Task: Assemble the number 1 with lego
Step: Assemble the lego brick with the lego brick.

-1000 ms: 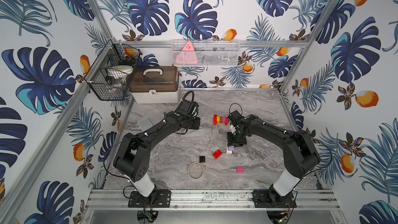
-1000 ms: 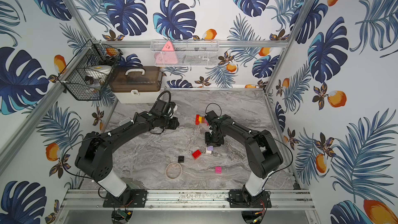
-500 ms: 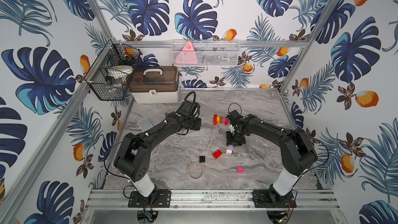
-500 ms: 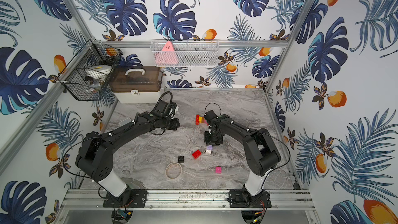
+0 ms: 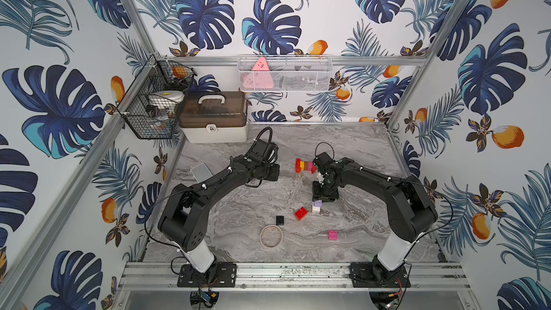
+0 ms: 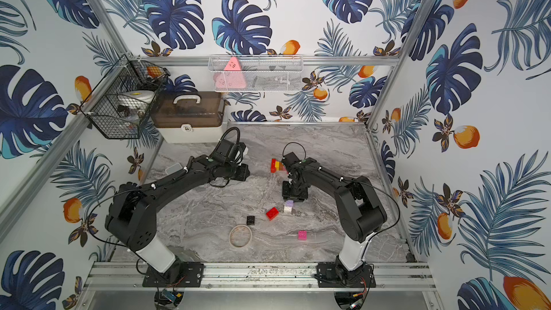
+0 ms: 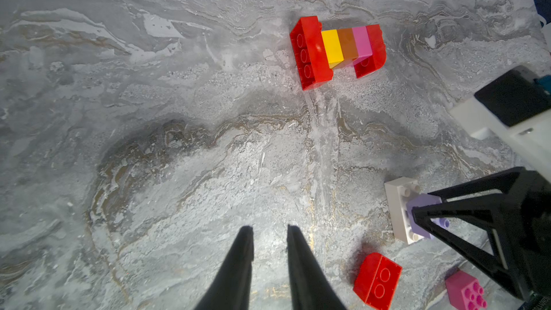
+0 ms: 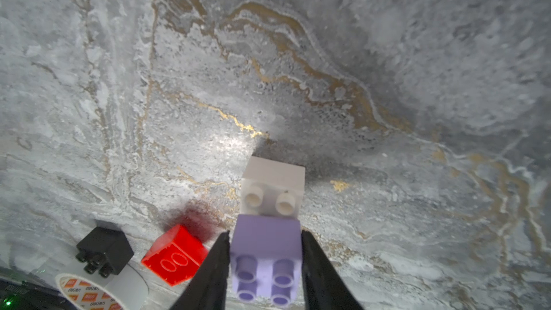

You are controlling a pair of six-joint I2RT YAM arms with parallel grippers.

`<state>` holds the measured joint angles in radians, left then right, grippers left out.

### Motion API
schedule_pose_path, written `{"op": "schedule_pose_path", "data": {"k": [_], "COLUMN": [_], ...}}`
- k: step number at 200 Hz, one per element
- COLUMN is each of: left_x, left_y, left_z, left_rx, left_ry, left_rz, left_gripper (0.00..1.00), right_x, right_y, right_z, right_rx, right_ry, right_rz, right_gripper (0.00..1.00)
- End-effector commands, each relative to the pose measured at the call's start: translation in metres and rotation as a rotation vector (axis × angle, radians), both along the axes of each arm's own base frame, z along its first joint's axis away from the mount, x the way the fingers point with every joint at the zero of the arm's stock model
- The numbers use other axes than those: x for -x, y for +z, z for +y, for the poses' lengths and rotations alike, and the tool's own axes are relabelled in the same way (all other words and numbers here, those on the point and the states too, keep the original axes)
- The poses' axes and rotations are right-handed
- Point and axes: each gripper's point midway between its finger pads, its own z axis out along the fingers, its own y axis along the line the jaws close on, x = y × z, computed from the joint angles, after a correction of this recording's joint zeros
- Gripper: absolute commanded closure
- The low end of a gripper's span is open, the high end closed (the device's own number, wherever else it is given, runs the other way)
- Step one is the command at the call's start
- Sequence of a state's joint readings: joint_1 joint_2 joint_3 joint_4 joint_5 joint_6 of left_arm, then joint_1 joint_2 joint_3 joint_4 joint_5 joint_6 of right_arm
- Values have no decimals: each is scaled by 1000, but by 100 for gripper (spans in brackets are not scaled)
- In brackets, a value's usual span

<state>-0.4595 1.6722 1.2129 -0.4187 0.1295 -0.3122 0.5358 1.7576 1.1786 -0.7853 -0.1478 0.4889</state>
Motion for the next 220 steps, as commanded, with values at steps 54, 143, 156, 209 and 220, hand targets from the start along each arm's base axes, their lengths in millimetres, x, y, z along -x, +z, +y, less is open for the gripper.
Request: {"op": "schedule_pose_path", "data": {"k": [54, 143, 156, 209, 220], "left_x": [-1, 1, 1, 1, 1], "left_y": [2, 2, 1, 2, 2], "left_z": [-2, -4, -5, -5, -5], "left_rx": [-12, -20, -21, -20, -20], "left_ry": [-16, -27, -27, -27, -27], "left_rz": [-18, -22, -21, -22, -22], "left_gripper": [73, 72, 73, 72, 72], "right_x": [16, 11, 3, 3, 4], "right_y": [8, -3, 5, 7, 6], "right_z": [-2, -2, 3, 4, 4], "right_rx": [-13, 29, 17, 18, 16], "right_ry": [-49, -53, -50, -48, -46], "right_rz": [-6, -4, -24, -21, -16], "right_gripper": [53, 57, 57, 60, 62]}}
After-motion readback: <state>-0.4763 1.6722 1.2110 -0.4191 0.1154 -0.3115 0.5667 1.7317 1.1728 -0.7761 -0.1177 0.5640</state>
